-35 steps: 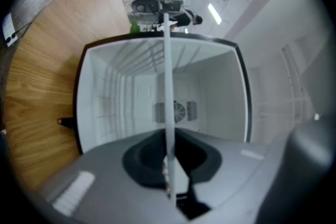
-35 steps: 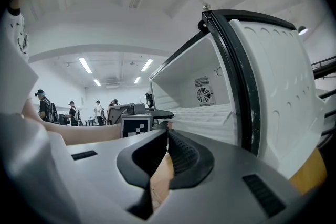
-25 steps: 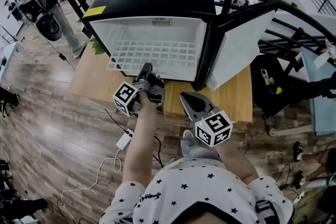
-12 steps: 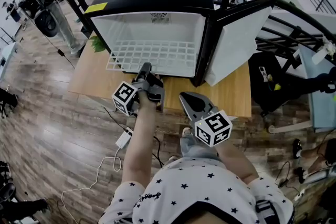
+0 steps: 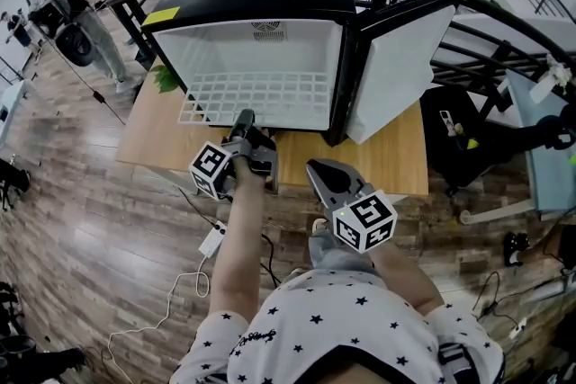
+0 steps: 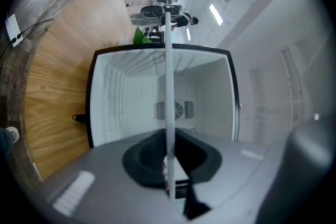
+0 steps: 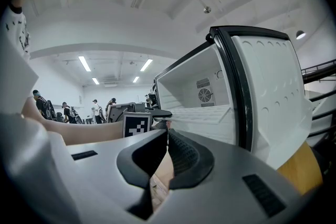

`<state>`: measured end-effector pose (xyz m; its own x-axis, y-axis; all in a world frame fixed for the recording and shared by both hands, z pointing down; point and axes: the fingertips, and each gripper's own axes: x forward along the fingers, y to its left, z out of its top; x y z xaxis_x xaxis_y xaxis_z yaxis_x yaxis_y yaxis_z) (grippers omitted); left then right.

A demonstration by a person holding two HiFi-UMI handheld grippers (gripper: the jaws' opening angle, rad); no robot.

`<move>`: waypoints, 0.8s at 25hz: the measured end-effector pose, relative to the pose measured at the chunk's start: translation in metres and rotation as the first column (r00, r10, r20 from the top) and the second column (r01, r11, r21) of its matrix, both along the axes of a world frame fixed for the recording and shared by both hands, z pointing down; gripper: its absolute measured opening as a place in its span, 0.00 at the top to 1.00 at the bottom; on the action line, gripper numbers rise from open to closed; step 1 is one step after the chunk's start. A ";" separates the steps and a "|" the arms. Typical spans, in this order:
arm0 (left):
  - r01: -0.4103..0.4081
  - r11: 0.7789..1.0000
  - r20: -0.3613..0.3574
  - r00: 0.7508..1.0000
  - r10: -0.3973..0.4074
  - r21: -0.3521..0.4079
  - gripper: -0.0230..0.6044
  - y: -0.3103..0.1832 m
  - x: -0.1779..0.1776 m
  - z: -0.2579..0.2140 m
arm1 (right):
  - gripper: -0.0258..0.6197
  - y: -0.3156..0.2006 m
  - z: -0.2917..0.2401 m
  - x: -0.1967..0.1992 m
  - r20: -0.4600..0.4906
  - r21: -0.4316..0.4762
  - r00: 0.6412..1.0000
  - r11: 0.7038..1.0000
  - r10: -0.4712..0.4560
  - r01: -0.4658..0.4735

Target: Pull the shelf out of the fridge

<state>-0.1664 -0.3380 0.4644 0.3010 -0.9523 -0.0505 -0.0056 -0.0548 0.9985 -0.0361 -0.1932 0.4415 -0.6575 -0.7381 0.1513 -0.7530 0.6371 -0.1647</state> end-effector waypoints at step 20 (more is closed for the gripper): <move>-0.024 1.000 0.015 1.000 0.024 0.004 0.91 0.022 0.000 -0.003 | 0.93 0.017 -0.006 -0.007 0.005 0.019 1.000 1.000 0.001 -0.001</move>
